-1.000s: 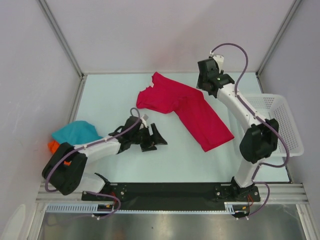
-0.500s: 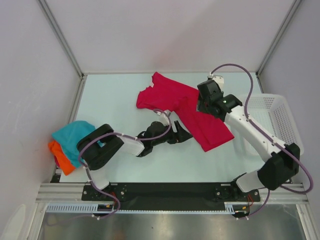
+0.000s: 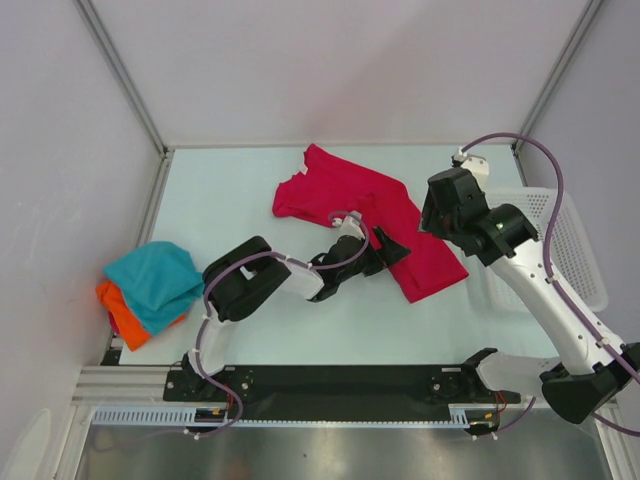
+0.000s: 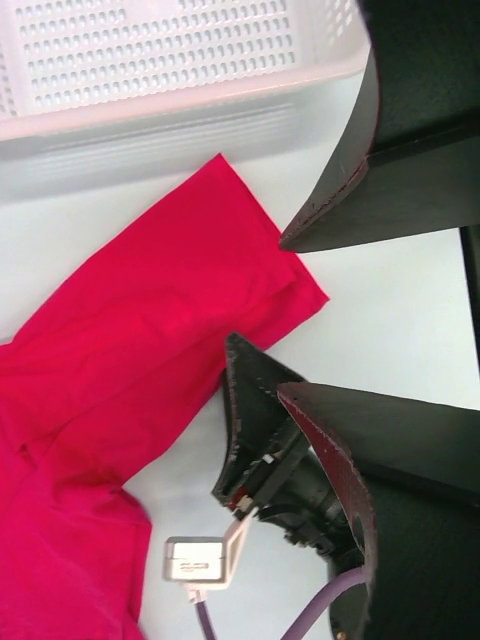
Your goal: Fold and stack the t-shirts
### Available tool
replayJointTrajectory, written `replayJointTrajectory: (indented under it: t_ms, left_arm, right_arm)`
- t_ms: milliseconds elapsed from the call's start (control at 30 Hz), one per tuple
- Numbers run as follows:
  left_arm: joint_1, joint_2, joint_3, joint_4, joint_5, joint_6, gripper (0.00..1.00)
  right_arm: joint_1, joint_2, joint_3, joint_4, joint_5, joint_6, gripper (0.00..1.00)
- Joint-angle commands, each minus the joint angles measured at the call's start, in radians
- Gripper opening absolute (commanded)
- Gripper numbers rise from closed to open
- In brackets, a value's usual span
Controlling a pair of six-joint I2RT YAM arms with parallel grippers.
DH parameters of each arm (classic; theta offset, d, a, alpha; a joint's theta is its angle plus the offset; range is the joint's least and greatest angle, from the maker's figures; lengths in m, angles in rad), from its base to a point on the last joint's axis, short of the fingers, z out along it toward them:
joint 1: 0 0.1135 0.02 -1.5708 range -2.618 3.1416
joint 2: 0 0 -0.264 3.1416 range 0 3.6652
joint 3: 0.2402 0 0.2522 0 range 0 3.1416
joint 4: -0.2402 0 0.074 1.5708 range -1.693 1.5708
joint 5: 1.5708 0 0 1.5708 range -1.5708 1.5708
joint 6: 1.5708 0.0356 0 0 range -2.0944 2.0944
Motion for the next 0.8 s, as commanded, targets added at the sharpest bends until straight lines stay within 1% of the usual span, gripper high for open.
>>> replayJointTrajectory:
  t_ms: [0, 100, 133, 233, 333, 400, 500, 600, 767]
  left_arm:
    - [-0.004, 0.006, 0.064, -0.059, -0.058, -0.025, 1.0]
    - [-0.002, -0.018, 0.059, -0.152, -0.05, -0.052, 0.99]
    - [-0.004, -0.032, 0.033, -0.184, -0.055, -0.047, 1.0]
    - [-0.004, -0.092, -0.034, -0.223, -0.055, -0.059, 0.99]
    - [-0.005, -0.135, -0.062, -0.305, -0.041, -0.082, 1.0]
    - [-0.01, -0.15, -0.073, -0.324, -0.047, -0.085, 0.99]
    - [-0.016, -0.147, -0.076, -0.37, -0.024, -0.11, 1.0]
    - [-0.025, -0.138, -0.067, -0.372, -0.032, -0.111, 0.99]
    - [-0.028, -0.069, -0.013, -0.364, -0.023, -0.12, 1.0]
  right_arm:
    - [0.013, 0.008, 0.056, -0.046, -0.001, 0.023, 0.61]
    - [0.016, 0.02, 0.075, -0.053, 0.005, 0.023, 0.61]
    - [0.017, 0.02, 0.075, -0.055, 0.004, 0.022, 0.61]
    - [0.017, 0.019, 0.062, -0.035, -0.002, 0.025, 0.61]
    - [0.02, 0.025, 0.052, -0.024, -0.011, 0.034, 0.61]
    - [0.025, 0.023, 0.05, -0.021, -0.014, 0.042, 0.61]
    - [0.034, 0.025, 0.059, -0.027, -0.01, 0.045, 0.61]
    - [0.043, 0.019, 0.073, -0.038, 0.001, 0.05, 0.6]
    - [0.054, 0.02, 0.121, -0.083, 0.027, 0.057, 0.61]
